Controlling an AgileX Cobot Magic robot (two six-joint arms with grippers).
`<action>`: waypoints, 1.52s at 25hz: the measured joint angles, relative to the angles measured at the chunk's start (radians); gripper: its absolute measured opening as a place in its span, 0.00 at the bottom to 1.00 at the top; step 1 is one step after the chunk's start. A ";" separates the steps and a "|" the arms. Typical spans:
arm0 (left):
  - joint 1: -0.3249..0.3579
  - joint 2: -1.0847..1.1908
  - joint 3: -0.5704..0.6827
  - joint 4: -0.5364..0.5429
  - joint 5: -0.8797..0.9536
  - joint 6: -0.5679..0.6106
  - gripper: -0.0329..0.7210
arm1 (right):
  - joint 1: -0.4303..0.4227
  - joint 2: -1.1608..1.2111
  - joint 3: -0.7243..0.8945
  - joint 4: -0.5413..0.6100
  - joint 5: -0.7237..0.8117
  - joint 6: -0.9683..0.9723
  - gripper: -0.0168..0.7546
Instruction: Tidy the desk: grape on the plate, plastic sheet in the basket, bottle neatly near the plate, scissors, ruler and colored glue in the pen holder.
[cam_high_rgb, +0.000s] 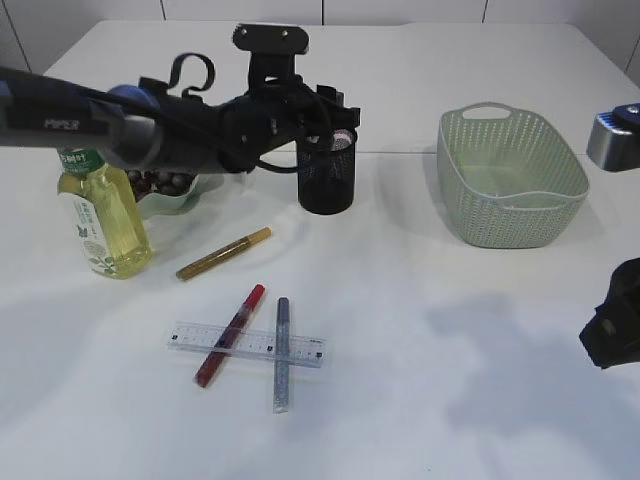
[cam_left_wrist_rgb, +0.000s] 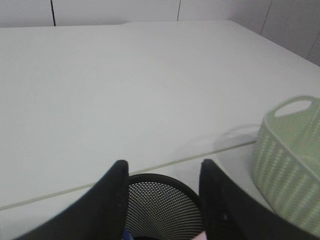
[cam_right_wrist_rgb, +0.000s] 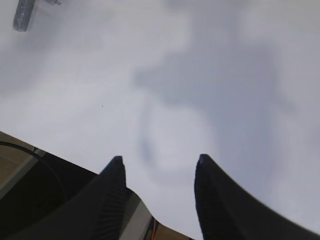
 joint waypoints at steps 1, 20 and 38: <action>0.000 -0.023 0.000 0.000 0.045 0.000 0.50 | 0.000 0.000 0.000 0.000 0.002 -0.004 0.49; 0.000 -0.444 0.000 0.250 1.220 0.000 0.50 | 0.000 0.000 -0.050 0.065 0.159 -0.002 0.49; -0.006 -0.452 0.000 0.305 1.584 0.214 0.50 | 0.000 0.000 -0.050 0.106 0.164 0.066 0.49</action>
